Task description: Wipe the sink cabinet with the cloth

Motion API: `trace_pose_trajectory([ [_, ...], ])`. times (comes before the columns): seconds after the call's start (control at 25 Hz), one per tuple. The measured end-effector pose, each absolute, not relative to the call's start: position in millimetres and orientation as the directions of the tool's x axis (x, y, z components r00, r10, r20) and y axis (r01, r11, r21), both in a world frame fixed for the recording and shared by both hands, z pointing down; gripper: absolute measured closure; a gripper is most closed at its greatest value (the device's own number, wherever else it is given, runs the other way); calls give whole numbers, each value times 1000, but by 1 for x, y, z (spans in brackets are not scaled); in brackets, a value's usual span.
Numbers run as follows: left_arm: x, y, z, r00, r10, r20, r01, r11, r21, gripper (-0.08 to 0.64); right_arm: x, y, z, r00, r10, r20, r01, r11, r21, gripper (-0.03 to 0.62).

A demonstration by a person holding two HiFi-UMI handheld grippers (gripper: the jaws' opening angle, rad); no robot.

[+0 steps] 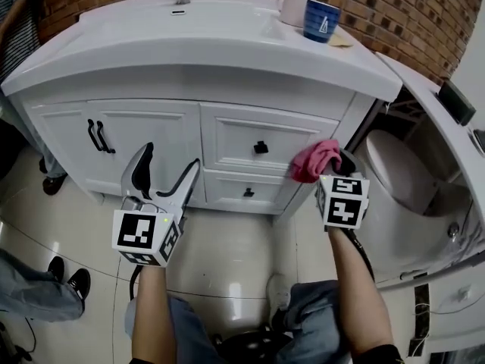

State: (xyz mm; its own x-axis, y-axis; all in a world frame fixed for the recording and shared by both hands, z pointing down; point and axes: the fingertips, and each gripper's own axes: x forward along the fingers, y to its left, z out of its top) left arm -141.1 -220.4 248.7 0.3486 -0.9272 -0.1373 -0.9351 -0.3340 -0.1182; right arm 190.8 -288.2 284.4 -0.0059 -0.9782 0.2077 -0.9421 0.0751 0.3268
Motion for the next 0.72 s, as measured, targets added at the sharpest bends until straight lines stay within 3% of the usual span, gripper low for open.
trace_pose_trajectory([
  [0.2, -133, -221, 254, 357, -926, -125, -931, -343, -122, 163, 176, -286, 296, -73, -969, 235, -975, 119, 187, 538],
  [0.52, -156, -212, 250, 315, -941, -123, -945, -298, -138, 163, -17, -269, 286, -448, -877, 174, -844, 479, 240, 538],
  [0.72, -180, -203, 252, 269, -956, -113, -957, -252, -145, 163, -109, -279, 309, -568, -797, 205, -754, 604, 257, 538],
])
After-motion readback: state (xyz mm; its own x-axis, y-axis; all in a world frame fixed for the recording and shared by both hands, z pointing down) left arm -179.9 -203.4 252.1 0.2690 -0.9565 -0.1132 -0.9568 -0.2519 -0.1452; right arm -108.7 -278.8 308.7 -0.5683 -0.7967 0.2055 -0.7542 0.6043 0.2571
